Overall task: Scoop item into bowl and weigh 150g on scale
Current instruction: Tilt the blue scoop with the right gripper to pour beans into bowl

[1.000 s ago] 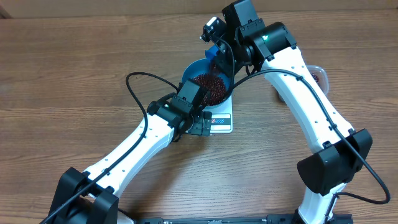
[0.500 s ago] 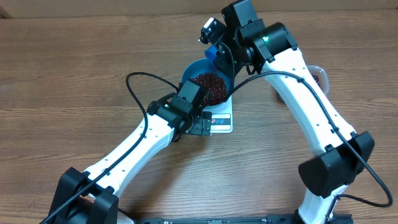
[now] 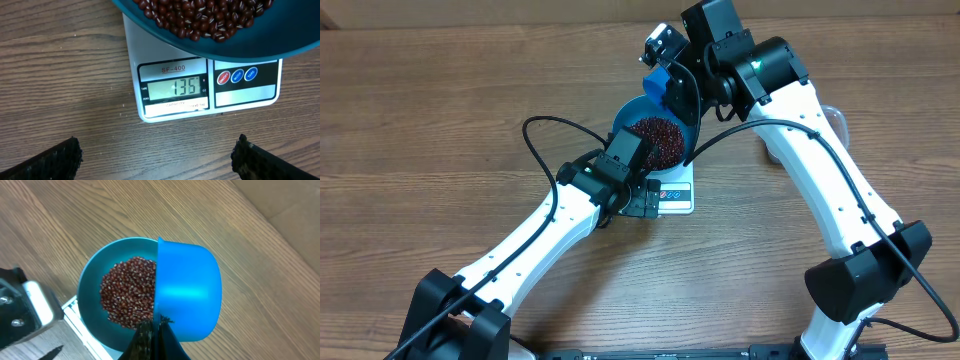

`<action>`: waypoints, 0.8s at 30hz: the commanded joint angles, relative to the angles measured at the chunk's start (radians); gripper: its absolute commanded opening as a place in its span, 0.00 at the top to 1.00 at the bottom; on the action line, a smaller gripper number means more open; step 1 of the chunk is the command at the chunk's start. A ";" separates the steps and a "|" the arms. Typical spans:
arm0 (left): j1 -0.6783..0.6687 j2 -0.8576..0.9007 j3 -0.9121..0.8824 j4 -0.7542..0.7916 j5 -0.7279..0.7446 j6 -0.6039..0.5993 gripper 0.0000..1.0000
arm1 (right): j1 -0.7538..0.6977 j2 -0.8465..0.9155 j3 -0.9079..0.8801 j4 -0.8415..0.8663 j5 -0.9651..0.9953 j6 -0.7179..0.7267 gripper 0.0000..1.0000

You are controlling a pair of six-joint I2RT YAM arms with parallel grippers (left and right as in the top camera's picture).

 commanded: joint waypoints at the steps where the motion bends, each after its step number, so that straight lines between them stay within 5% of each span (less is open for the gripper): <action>1: 0.004 -0.008 -0.005 0.003 0.005 -0.014 0.00 | -0.017 -0.034 0.030 0.005 -0.067 0.031 0.96; 24: 0.004 -0.008 -0.005 0.002 0.005 -0.014 0.00 | -0.012 -0.034 0.028 -0.055 -0.102 -0.150 0.96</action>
